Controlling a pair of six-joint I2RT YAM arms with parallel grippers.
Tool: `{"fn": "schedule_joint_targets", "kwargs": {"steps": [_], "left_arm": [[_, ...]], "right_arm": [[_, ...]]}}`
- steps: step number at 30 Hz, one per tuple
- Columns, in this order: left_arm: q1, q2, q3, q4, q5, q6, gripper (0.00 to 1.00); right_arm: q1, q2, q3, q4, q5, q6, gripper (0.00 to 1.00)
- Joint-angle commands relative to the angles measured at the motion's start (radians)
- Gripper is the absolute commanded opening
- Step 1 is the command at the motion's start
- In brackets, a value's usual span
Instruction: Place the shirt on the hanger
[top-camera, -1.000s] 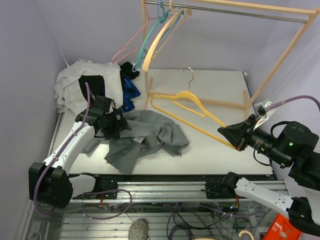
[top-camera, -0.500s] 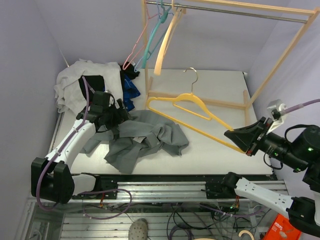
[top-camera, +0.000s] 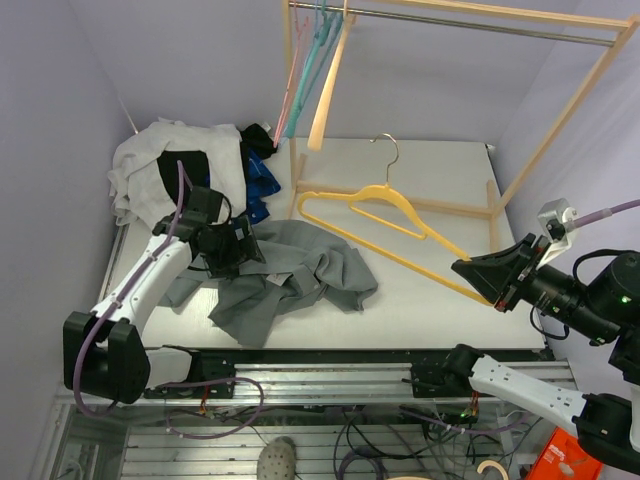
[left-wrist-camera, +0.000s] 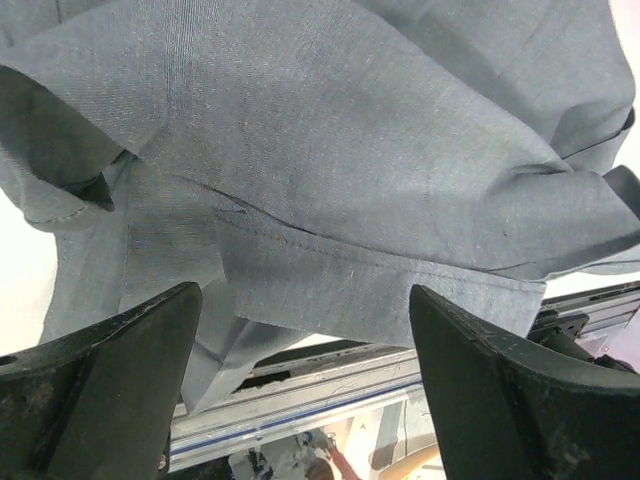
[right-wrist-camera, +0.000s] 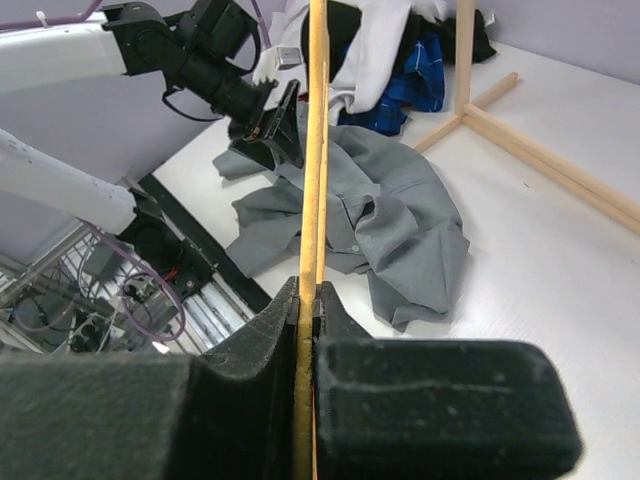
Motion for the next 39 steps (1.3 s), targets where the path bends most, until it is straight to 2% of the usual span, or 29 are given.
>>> {"fn": "schedule_joint_targets", "kwargs": {"steps": [1, 7, 8, 11, 17, 24, 27, 30, 35, 39], "left_arm": [[-0.028, 0.033, -0.026, 0.054, 0.025, -0.045, 0.96], [-0.053, 0.076, -0.056, 0.136, 0.018, -0.119, 0.96], [-0.059, 0.084, -0.050, 0.148, 0.018, -0.127, 0.99], [-0.065, 0.111, 0.005, 0.174, -0.011, -0.128, 0.94], [-0.064, 0.197, 0.163, 0.199, -0.072, -0.096, 0.74], [-0.064, 0.300, 0.289, 0.268, -0.060, -0.121, 0.74], [-0.064, 0.348, 0.349, 0.260, -0.058, -0.121, 0.75], [-0.064, 0.379, 0.380, 0.266, -0.061, -0.122, 0.75], [-0.064, 0.407, 0.385, 0.288, -0.047, -0.142, 0.75], [-0.063, 0.416, 0.388, 0.286, -0.034, -0.149, 0.79]], "right_arm": [[-0.002, 0.005, 0.012, 0.046, 0.007, -0.017, 0.00], [-0.003, 0.007, -0.003, 0.068, 0.018, -0.028, 0.00], [-0.003, 0.007, -0.007, 0.071, 0.018, -0.029, 0.00], [-0.002, 0.014, -0.002, 0.059, 0.005, -0.034, 0.00], [-0.003, 0.046, 0.059, -0.048, -0.095, -0.011, 0.00], [-0.009, 0.069, -0.052, -0.092, -0.287, -0.026, 0.00], [-0.011, 0.077, -0.097, -0.074, -0.315, -0.048, 0.00], [-0.013, 0.085, -0.111, -0.047, -0.263, -0.077, 0.00], [-0.012, 0.109, -0.114, 0.010, -0.072, -0.139, 0.00], [-0.013, 0.129, -0.127, 0.048, 0.073, -0.195, 0.00]]}}
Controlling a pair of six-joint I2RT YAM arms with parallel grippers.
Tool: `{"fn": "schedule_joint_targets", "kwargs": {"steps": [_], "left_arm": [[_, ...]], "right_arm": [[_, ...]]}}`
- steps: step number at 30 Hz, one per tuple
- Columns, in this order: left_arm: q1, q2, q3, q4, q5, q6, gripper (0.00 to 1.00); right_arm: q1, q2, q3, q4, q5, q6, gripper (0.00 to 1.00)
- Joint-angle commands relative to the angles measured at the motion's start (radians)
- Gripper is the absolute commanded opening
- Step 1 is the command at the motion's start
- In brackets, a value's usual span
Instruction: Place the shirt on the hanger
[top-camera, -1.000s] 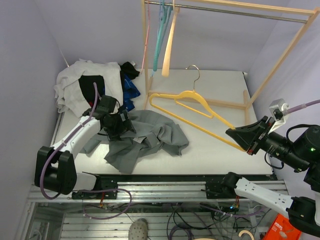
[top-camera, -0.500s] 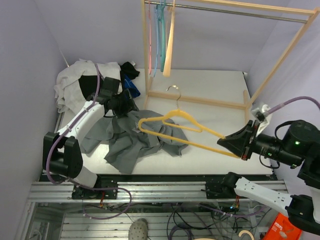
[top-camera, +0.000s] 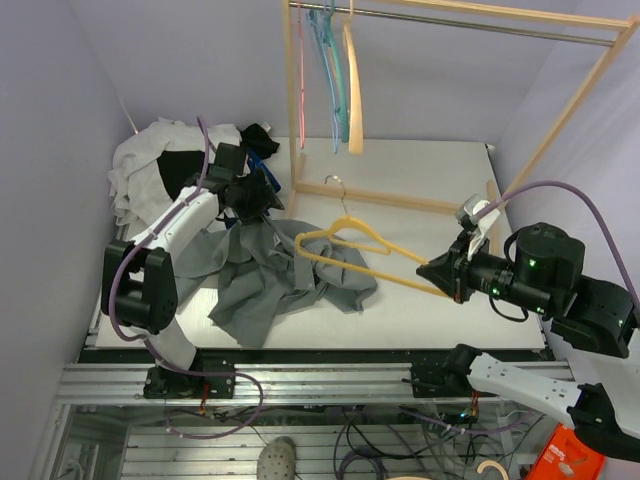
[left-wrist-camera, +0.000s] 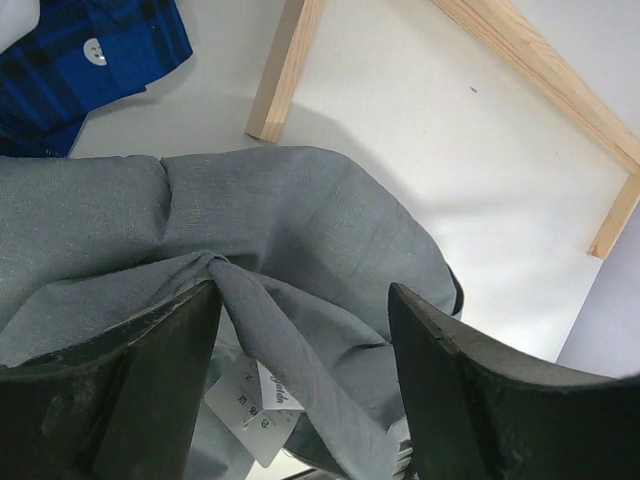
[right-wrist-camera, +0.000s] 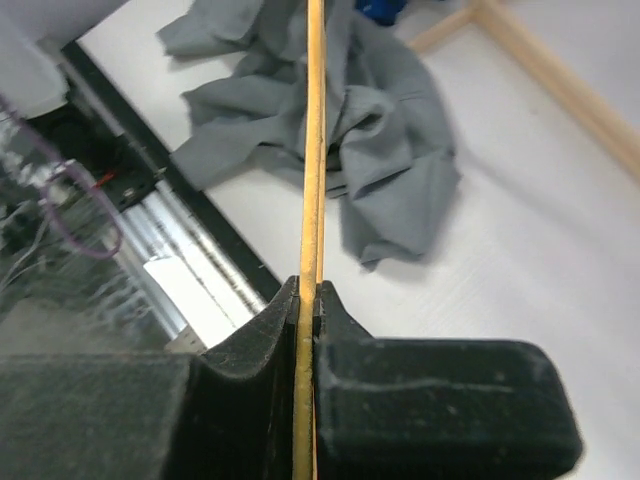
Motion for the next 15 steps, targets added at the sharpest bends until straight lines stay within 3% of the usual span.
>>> {"fn": "schedule_joint_targets", "kwargs": {"steps": [1, 9, 15], "left_arm": [[-0.005, 0.007, 0.038, 0.034, 0.014, -0.016, 0.79], [-0.006, -0.060, 0.019, 0.051, 0.016, -0.002, 0.90], [0.001, -0.112, 0.008, 0.048, 0.003, 0.044, 1.00]], "right_arm": [[-0.005, 0.013, -0.023, 0.115, 0.184, -0.085, 0.00], [-0.005, 0.024, -0.126, 0.208, 0.174, -0.130, 0.00], [-0.004, 0.007, -0.112, 0.283, 0.115, -0.124, 0.00]]}}
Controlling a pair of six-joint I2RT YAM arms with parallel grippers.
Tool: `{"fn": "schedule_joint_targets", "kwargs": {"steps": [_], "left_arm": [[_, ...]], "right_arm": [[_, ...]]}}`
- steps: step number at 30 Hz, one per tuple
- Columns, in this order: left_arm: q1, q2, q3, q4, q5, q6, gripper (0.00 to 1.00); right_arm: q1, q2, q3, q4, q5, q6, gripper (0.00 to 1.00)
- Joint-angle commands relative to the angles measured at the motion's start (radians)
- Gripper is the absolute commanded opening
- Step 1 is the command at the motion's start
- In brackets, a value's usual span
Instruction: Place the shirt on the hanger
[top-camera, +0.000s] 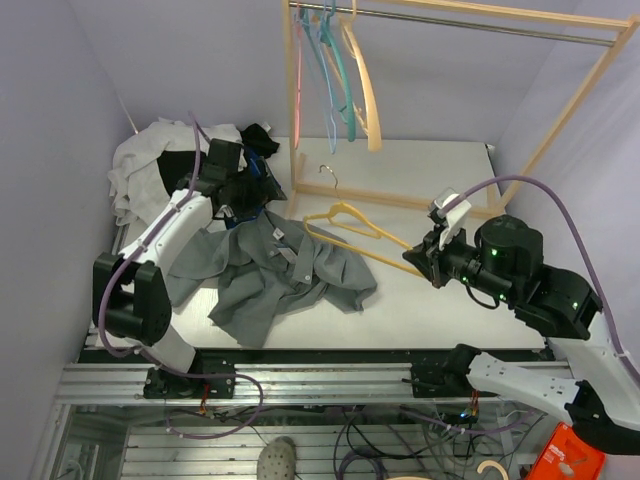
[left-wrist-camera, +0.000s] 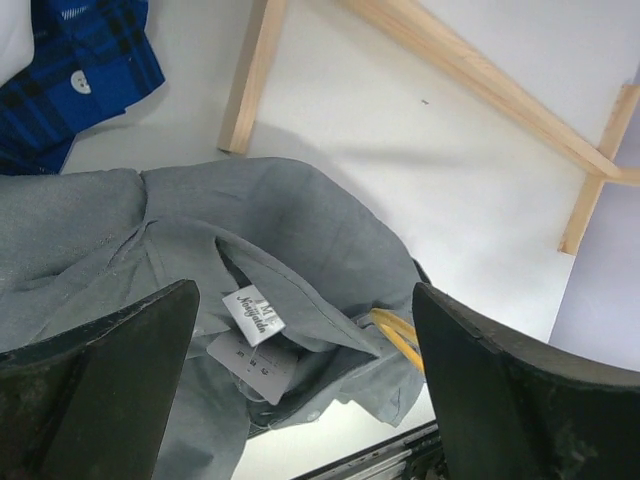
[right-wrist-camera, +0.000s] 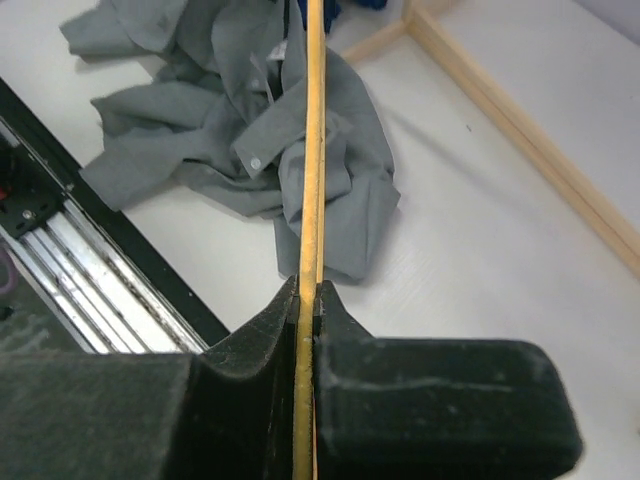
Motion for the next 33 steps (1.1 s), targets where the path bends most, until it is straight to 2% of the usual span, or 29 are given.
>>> {"fn": "schedule_joint_targets", "kwargs": {"steps": [1, 5, 10, 13, 21, 26, 33], "left_arm": [[0.004, -0.055, 0.007, 0.024, -0.003, 0.052, 1.00], [0.022, -0.078, -0.045, 0.045, -0.037, 0.086, 1.00], [0.090, -0.097, -0.091, 0.073, 0.001, 0.073, 1.00], [0.115, -0.111, -0.083, 0.051, 0.045, 0.038, 1.00], [0.116, -0.168, -0.123, -0.003, 0.000, -0.027, 1.00], [0.116, -0.189, -0.129, -0.015, -0.010, -0.021, 0.98], [0.116, -0.197, -0.187, 0.061, -0.027, -0.026, 0.97]], "right_arm": [[-0.003, -0.030, 0.027, 0.130, -0.065, -0.001, 0.00], [-0.003, -0.001, 0.062, 0.132, -0.130, 0.024, 0.00], [-0.003, -0.008, 0.072, 0.181, -0.166, 0.048, 0.00], [-0.003, -0.014, 0.023, 0.204, -0.157, 0.044, 0.00], [-0.003, 0.007, -0.136, 0.297, -0.116, -0.007, 0.00], [-0.002, 0.020, -0.163, 0.331, -0.090, -0.025, 0.00], [-0.002, 0.054, -0.169, 0.343, -0.016, -0.029, 0.00]]}}
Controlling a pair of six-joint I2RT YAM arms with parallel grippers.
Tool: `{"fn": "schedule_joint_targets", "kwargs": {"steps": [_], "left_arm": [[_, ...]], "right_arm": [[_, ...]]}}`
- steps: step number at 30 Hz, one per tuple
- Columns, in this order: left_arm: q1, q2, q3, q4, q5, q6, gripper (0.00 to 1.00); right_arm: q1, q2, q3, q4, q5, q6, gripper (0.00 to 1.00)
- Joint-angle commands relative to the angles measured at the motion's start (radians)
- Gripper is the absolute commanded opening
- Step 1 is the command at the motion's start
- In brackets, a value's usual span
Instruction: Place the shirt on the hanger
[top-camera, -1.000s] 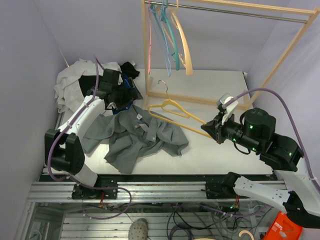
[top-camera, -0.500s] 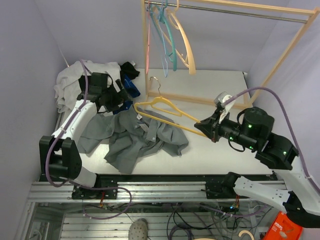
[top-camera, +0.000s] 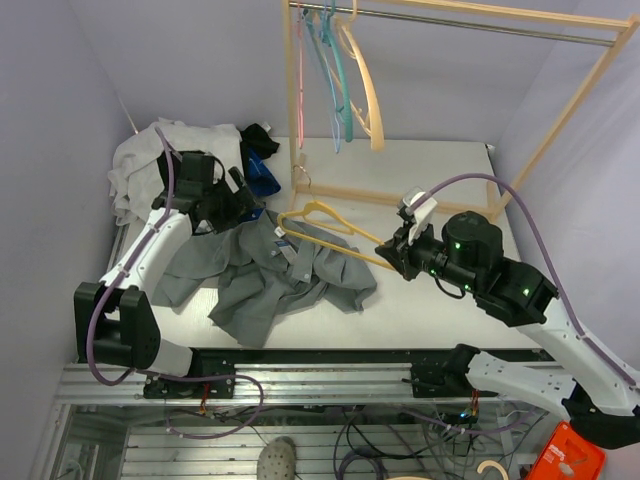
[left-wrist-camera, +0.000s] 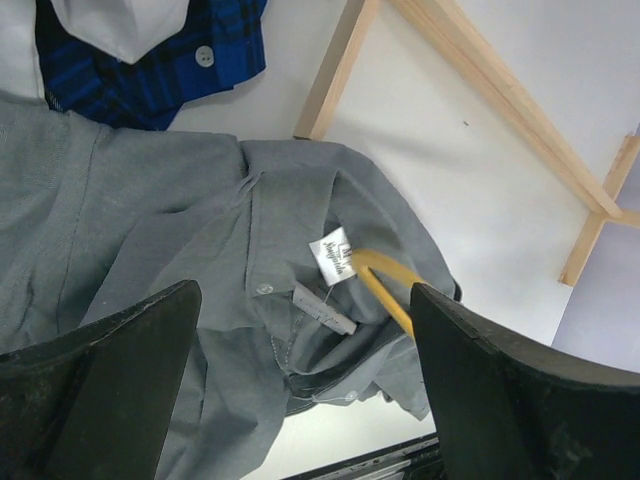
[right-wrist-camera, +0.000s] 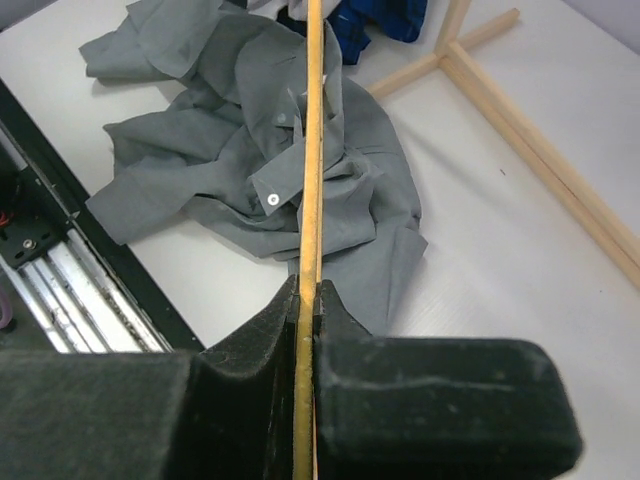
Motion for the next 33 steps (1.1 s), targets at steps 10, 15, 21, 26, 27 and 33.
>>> {"fn": "schedule_joint_targets", "kwargs": {"steps": [10, 15, 21, 26, 27, 33], "left_arm": [[-0.003, -0.010, -0.088, 0.065, 0.038, -0.044, 1.00], [-0.003, 0.011, -0.058, -0.031, 0.045, -0.062, 1.00], [0.002, 0.062, -0.041, -0.107, -0.035, 0.017, 1.00], [0.052, 0.060, -0.069, -0.075, -0.074, 0.063, 1.00], [0.061, 0.053, -0.080, -0.062, -0.083, 0.068, 1.00], [0.092, 0.041, -0.111, -0.021, -0.091, 0.090, 1.00]], "right_arm": [[-0.003, 0.047, -0.009, 0.114, -0.007, 0.027, 0.00], [-0.003, 0.071, -0.040, 0.172, -0.089, 0.066, 0.00], [-0.002, 0.088, -0.062, 0.177, -0.023, 0.062, 0.00], [-0.003, 0.041, -0.027, 0.162, 0.072, 0.052, 0.00], [-0.003, 0.033, -0.022, 0.154, 0.084, 0.051, 0.00], [-0.003, 0.037, 0.021, 0.067, 0.124, 0.043, 0.00]]}}
